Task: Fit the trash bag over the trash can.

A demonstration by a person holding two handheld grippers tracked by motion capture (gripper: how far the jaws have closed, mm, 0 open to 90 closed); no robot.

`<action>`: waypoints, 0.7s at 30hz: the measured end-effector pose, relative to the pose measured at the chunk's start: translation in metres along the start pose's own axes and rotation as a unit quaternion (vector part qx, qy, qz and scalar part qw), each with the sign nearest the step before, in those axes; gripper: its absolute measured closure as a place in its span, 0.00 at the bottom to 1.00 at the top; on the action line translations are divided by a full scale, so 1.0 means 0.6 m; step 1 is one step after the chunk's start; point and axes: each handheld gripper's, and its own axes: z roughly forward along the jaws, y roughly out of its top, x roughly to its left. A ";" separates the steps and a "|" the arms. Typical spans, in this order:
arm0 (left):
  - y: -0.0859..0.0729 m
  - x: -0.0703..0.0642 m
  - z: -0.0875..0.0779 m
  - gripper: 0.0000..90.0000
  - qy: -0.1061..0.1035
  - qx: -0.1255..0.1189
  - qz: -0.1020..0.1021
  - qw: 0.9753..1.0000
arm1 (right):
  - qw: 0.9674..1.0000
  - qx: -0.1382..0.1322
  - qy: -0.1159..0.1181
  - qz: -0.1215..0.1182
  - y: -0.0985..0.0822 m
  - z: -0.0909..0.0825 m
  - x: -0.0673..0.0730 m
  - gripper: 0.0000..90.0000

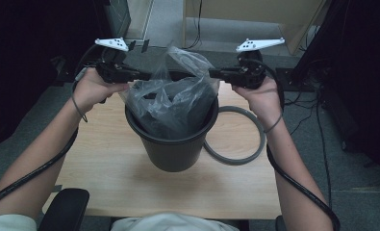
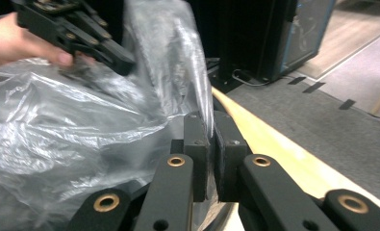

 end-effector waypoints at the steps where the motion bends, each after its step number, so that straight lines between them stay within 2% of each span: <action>1: 0.000 0.000 0.000 1.00 0.000 0.000 0.000 1.000 | 1.000 0.000 0.000 0.000 0.000 0.000 0.000 0.96; 3: 0.010 0.008 -0.021 1.00 0.012 -0.016 -0.007 1.000 | 1.000 -0.002 -0.011 0.002 0.008 -0.006 -0.010 0.95; 5: 0.015 0.013 -0.031 1.00 0.023 -0.021 -0.006 0.999 | 1.000 0.000 -0.022 -0.002 0.013 -0.007 -0.016 0.95; 10: 0.026 0.026 -0.041 1.00 0.042 -0.038 -0.011 0.998 | 0.999 -0.003 -0.049 -0.007 0.031 -0.008 -0.034 0.94; 11: 0.026 0.026 -0.041 1.00 0.042 -0.038 -0.011 0.998 | 0.999 -0.003 -0.049 -0.007 0.031 -0.008 -0.034 0.94; 12: 0.031 0.027 -0.038 1.00 0.054 -0.037 -0.005 0.998 | 0.998 0.001 -0.061 -0.011 0.039 -0.004 -0.038 0.94; 14: 0.033 0.032 -0.032 1.00 0.063 -0.038 -0.007 0.997 | 0.997 0.007 -0.079 -0.023 0.044 0.003 -0.041 0.93; 16: 0.033 0.039 -0.025 1.00 0.069 -0.038 -0.013 0.997 | 0.996 0.006 -0.086 -0.025 0.046 0.010 -0.047 0.93; 21: 0.022 0.054 -0.005 1.00 0.072 -0.036 -0.030 0.996 | 0.996 0.011 -0.088 -0.014 0.034 0.030 -0.064 0.93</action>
